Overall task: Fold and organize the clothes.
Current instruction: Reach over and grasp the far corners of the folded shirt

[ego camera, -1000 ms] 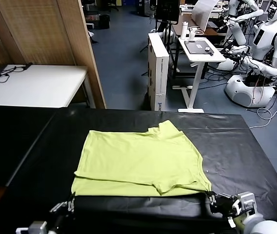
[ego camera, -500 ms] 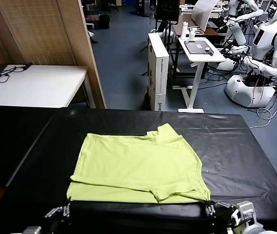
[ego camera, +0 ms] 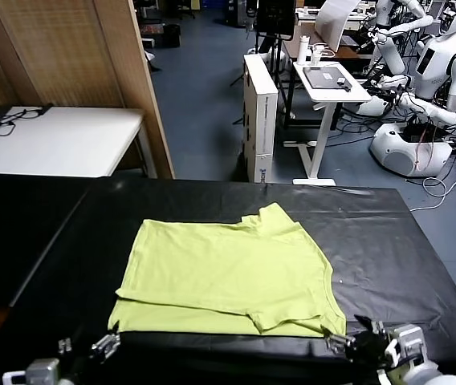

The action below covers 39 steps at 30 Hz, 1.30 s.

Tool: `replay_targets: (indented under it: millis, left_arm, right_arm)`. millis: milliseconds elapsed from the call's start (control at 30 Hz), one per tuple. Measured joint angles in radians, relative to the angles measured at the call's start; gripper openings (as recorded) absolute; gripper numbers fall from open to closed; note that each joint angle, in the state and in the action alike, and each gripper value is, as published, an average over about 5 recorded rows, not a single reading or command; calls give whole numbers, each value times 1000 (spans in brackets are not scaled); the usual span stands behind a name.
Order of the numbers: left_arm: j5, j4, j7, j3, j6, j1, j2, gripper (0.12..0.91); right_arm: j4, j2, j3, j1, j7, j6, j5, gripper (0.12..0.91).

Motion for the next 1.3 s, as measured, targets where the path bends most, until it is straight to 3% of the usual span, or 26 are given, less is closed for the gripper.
replay_targets:
  millis: [267,433,733,967,1300]
  left_arm:
    - [-94,122,67,63,40,-243,41,907]
    - [-180,216,49,108,88,-397,75,907]
    - [-251,419,44,189,115,-649,155,907]
    - [-245,562,69,272,139,-796,157,907]
    - [-232,646,73,350,132,-893,147,907]
  right_arm:
    - [-247,42,-210,392,-26,0,-17,907]
    - [-408,85,-356,602,-49,0,-41,907]
    - [-653,169,-548,853,-77,0,-102,907]
    - [-751,209,-630,953,-84,0,-107,907]
    - [-789,228,-657,975,-84,0,-109,907]
